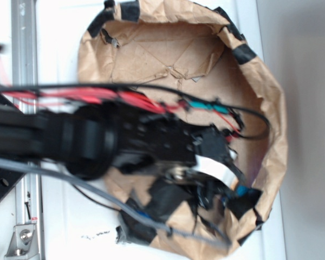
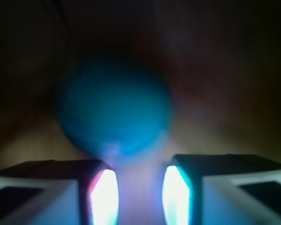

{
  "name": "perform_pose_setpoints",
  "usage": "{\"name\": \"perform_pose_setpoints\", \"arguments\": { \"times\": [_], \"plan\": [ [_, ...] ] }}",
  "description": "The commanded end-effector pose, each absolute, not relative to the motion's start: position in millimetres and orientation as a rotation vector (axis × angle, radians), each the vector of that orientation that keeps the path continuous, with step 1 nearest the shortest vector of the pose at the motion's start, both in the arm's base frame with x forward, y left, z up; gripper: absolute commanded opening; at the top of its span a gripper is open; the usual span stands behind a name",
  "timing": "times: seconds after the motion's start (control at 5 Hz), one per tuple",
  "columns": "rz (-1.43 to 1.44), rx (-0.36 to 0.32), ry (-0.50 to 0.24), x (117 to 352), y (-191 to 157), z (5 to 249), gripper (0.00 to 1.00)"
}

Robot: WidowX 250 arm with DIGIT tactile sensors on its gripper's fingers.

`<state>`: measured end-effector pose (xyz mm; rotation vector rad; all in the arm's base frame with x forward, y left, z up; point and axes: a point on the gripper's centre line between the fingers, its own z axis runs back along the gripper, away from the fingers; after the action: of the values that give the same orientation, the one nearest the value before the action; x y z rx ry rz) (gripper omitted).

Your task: Grab the blue ball.

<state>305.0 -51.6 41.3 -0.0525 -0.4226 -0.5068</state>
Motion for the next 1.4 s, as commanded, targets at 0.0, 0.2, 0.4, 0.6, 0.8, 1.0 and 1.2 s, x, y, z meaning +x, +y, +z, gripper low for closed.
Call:
{"name": "perform_pose_setpoints", "arguments": {
  "times": [0.0,0.2,0.4,0.6,0.8,1.0,1.2],
  "plan": [
    [-0.268,0.145,-0.483,266.4,-1.6,139.3,0.00],
    [-0.325,0.023,-0.563,268.1,-5.2,145.3,1.00],
    [-0.445,-0.020,-0.538,277.0,-14.6,122.9,1.00],
    [-0.525,0.007,-0.469,289.3,-27.8,89.6,1.00],
    [-0.665,0.018,-0.460,302.7,-53.1,72.0,1.00],
    [-0.856,-0.034,-0.520,309.9,-91.9,67.6,1.00],
    [-0.926,-0.078,-0.588,316.7,-114.1,71.5,1.00]
  ]
}}
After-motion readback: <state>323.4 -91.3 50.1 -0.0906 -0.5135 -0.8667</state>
